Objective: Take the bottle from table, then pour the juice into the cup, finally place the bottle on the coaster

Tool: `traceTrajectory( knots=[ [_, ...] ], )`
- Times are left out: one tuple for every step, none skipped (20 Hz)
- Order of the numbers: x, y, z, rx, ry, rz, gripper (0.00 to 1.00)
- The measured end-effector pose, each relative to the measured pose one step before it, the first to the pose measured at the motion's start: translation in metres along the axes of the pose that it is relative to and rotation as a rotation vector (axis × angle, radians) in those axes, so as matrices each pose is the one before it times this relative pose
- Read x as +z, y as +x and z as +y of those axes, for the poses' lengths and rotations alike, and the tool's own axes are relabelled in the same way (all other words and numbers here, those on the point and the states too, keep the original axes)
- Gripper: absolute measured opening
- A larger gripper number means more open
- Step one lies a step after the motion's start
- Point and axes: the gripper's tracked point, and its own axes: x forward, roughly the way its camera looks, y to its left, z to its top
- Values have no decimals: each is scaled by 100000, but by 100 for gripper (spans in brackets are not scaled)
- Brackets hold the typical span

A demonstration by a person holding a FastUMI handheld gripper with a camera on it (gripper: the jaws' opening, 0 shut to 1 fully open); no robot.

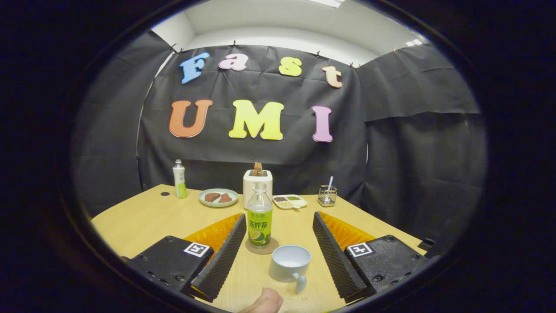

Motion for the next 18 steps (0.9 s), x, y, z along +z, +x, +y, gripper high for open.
traceTrajectory(
  knots=[
    [295, -770, -46, 735, -1471, -500, 100],
    [357, -779, -152, 319, -222, -98, 100],
    [232, -760, 52, 763, 252, -334, 99],
    [116, -785, -79, 809, 414, 496, 99],
    [24, -604, -111, 654, 976, 609, 99],
    [33, -544, -154, 1060, 1888, 908, 99],
    [-19, -719, 39, 2085, 2381, 632, 99],
    [116, -533, 190, 2838, 2595, 350, 99],
    [-22, -452, -22, 2218, 1985, 450, 99],
    [-22, -342, -312, 711, 1519, 230, 99],
    [0, -469, -473, 150, 879, -536, 99],
    [253, -383, -208, 35, 346, -1508, 99],
    [235, -350, -56, 369, -332, -1924, 99],
    [236, -324, 82, 706, -849, -1738, 100],
    [-51, -204, -146, -76, -953, -916, 100],
    [5, -299, -220, -562, -349, -599, 100],
    [154, -260, -205, -569, 77, -635, 100],
    [257, -264, -4, -206, 312, -753, 100]
  ],
)
